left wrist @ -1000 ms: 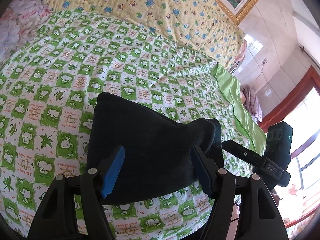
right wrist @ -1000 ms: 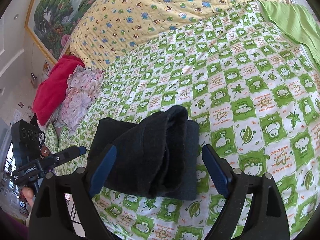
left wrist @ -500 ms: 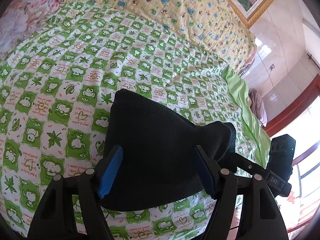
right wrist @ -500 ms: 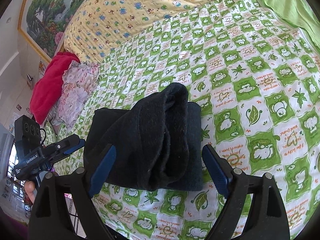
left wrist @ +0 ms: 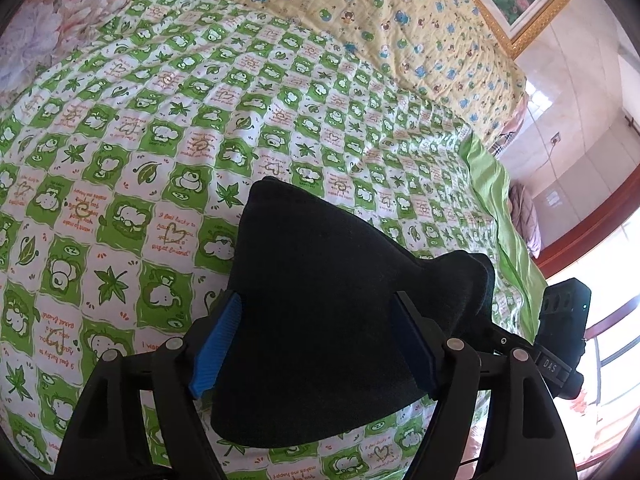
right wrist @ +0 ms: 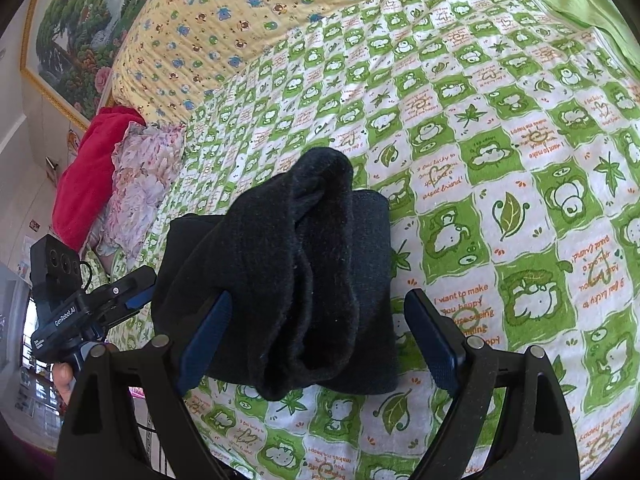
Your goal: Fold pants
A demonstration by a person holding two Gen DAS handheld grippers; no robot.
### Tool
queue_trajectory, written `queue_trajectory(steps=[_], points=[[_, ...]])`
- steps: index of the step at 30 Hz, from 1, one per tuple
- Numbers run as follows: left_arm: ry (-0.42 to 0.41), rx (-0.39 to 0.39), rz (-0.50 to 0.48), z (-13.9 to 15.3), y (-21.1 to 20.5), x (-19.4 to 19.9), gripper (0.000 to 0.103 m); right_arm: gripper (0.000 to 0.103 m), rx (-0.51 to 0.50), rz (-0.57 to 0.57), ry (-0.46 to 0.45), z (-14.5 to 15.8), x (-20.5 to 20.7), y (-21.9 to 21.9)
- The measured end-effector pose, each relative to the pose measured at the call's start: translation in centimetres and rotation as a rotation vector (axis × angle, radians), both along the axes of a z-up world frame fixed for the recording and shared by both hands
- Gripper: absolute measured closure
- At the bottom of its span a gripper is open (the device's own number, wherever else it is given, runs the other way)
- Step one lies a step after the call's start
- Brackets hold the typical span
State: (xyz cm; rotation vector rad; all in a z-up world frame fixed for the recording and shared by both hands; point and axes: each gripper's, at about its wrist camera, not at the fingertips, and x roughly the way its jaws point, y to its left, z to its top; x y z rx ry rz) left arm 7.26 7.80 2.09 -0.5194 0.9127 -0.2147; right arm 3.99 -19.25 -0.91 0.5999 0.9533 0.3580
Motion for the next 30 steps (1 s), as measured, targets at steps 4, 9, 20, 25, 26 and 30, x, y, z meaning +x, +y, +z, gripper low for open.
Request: queue_trajectory(steps=[4, 9, 20, 25, 26, 30], points=[[0.014, 0.009, 0.001, -0.5, -0.1, 0.6, 0.025, 0.015, 0.017, 0.001, 0.009, -0.4, 0.3, -0.1], [0.048, 0.013, 0.0, -1.9, -0.1, 1.5, 0.024, 0.015, 0.048, 0.0, 0.014, -1.0, 0.4, -0.3], [0.098, -0.094, 0.0, -4.9, 1.0, 2.9, 0.038, 0.015, 0.064, 0.018, -0.005, -1.5, 0.6, -0.3], [0.098, -0.109, 0.0, -4.9, 1.4, 3.0, 0.047, 0.015, 0.076, 0.031, -0.013, -1.7, 0.7, -0.1], [0.098, -0.119, 0.002, -5.0, 1.6, 2.9, 0.049, 0.019, 0.079, 0.037, -0.014, -1.7, 0.8, 0.0], [0.092, -0.15, 0.008, -4.8, 1.9, 2.5, 0.058, 0.043, 0.129, 0.056, -0.005, -2.0, 0.9, 0.1]])
